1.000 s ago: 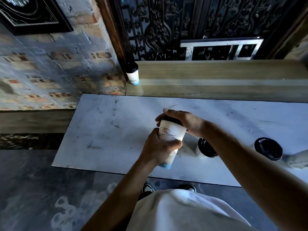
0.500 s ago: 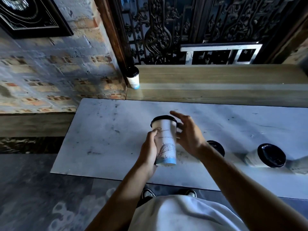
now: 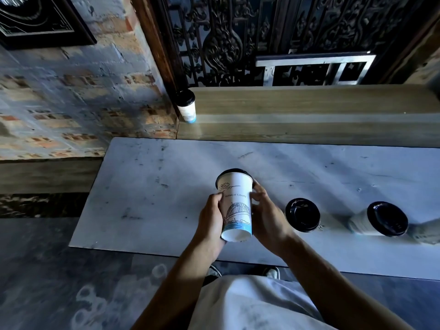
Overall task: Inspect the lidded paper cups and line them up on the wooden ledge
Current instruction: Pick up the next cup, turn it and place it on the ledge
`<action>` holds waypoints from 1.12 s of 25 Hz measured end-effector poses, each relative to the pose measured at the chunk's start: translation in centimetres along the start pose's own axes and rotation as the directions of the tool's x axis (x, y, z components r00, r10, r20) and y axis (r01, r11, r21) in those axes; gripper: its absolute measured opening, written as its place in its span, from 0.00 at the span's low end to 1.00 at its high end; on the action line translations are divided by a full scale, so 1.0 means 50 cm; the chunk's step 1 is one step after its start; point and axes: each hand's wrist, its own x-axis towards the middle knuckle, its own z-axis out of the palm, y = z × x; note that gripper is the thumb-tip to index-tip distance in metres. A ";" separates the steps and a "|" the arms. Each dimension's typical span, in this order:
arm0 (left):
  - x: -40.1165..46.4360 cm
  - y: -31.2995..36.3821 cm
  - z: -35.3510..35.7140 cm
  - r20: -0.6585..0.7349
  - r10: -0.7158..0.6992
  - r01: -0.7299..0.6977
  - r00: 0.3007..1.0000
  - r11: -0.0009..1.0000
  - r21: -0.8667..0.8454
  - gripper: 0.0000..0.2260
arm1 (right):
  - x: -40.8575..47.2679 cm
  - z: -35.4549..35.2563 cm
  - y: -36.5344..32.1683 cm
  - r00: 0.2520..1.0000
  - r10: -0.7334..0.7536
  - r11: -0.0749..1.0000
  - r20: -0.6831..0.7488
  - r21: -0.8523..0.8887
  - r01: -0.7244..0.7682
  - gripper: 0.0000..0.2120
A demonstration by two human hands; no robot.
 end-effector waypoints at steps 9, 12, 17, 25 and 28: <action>0.010 -0.005 -0.012 -0.039 0.150 -0.127 0.988 0.927 0.353 0.12 | -0.013 -0.002 -0.017 1.000 -0.007 0.999 -0.009 0.048 0.008 0.20; 0.007 -0.014 -0.021 -0.001 0.386 -0.353 0.922 0.845 0.401 0.08 | -0.021 -0.006 -0.030 1.000 -0.003 0.996 0.026 0.088 0.001 0.22; 0.008 -0.018 -0.040 0.145 0.668 -0.643 0.730 0.597 0.480 0.20 | -0.037 -0.010 -0.039 0.994 -0.040 0.996 0.099 0.088 0.031 0.18; -0.005 -0.025 -0.034 0.123 0.664 -0.642 0.738 0.633 0.432 0.11 | -0.032 -0.019 -0.022 0.992 -0.028 0.998 0.123 0.053 0.021 0.21; -0.006 -0.022 -0.035 0.092 0.641 -0.618 0.762 0.676 0.401 0.05 | -0.024 -0.032 -0.021 0.998 -0.021 0.997 0.061 0.079 0.016 0.20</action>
